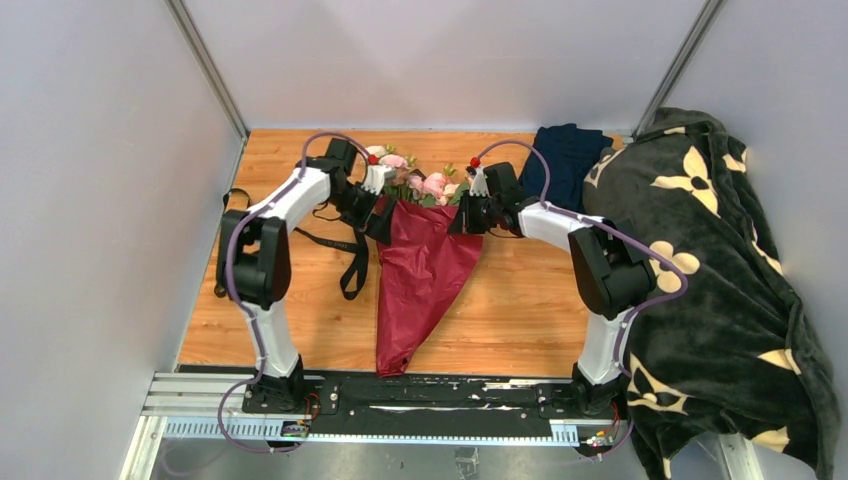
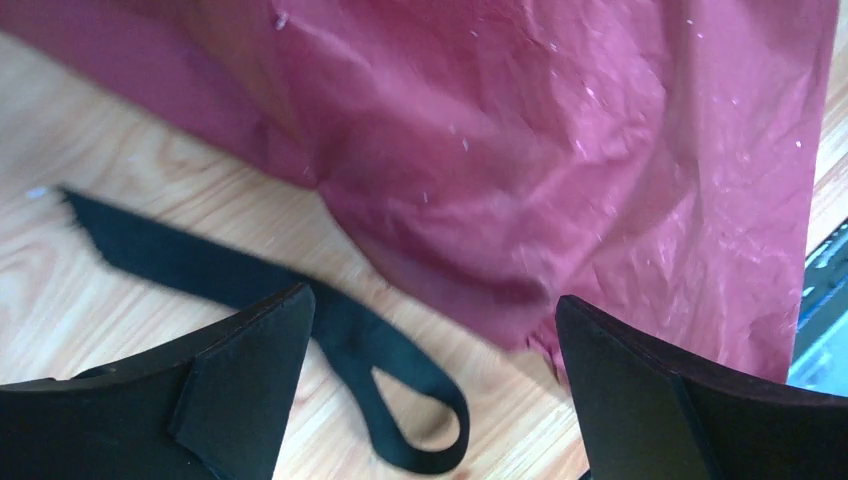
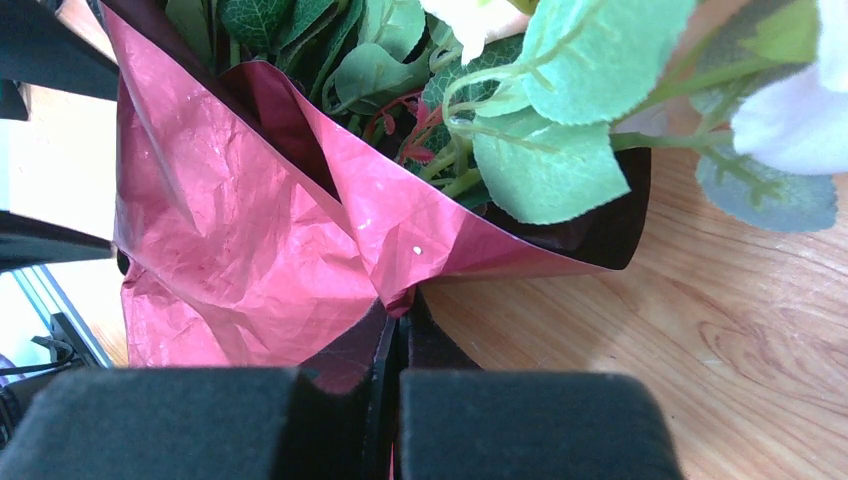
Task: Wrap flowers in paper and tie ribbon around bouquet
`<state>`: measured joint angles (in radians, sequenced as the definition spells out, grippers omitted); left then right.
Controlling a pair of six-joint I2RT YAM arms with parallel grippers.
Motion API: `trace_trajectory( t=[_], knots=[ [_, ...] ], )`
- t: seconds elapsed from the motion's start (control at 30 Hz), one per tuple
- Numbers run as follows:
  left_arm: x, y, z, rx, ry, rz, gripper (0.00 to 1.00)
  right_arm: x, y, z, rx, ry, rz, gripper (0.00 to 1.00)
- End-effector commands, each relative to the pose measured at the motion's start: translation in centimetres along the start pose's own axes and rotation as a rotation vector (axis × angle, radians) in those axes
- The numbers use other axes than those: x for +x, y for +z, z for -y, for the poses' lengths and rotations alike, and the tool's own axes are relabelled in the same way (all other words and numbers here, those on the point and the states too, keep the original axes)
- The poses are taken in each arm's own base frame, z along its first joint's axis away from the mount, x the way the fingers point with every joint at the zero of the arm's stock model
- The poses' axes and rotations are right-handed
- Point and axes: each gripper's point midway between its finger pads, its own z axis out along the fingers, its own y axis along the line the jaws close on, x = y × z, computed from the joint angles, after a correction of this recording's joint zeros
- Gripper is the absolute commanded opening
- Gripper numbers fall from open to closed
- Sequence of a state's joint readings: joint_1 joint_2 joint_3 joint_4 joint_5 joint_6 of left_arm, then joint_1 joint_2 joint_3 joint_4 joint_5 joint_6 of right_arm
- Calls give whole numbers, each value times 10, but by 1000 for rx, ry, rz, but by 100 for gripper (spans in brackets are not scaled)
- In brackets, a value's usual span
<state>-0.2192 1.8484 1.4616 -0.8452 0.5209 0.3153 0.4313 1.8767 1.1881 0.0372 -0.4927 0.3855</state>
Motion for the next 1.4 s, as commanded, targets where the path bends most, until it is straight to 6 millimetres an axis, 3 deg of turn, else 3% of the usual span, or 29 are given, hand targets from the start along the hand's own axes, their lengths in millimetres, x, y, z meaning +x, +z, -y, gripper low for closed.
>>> trace_trajectory(
  t=[0.0, 0.1, 0.2, 0.23, 0.4, 0.43, 0.5, 0.63, 0.8, 0.93, 1.07, 1.13, 1.23, 1.37],
  knots=[
    [-2, 37, 9, 129, -141, -37, 100, -6, 5, 3, -19, 35, 13, 0],
    [-10, 52, 12, 183, -181, -46, 100, -9, 10, 3, -22, 41, 9, 0],
    [-17, 61, 13, 179, -161, -43, 90, -12, 12, 3, -23, 42, 11, 0],
    [-19, 63, 13, 177, -157, -39, 82, -13, 13, 3, -22, 43, 12, 0],
    [-30, 66, 17, 195, -160, -17, 11, -22, 17, 0, -34, 45, 18, 0],
    [-32, 63, 17, 194, -149, -9, 1, -25, 18, -2, -36, 43, 22, 0],
    [-39, 55, 16, 169, -112, 14, 0, -37, 19, -10, -40, 26, 36, 0],
    [-59, 19, 12, 91, -40, 98, 0, -57, 22, -33, -59, -11, 52, 0],
    [-61, -31, -11, -21, -15, 178, 0, -83, 25, -80, -109, -69, 116, 0],
    [-42, -66, -36, -128, -5, 199, 0, -104, 38, -133, -187, -106, 198, 0],
    [-18, -103, -53, -208, -10, 203, 0, -115, 62, -210, -310, -142, 267, 0],
    [2, -123, -74, -279, -60, 207, 0, -104, 90, -240, -339, -174, 268, 0],
    [41, -135, -105, -358, -141, 163, 0, -84, 131, -276, -398, -184, 241, 0],
    [88, -142, -138, -403, -232, 119, 0, -64, 171, -294, -440, -139, 220, 0]
  ],
)
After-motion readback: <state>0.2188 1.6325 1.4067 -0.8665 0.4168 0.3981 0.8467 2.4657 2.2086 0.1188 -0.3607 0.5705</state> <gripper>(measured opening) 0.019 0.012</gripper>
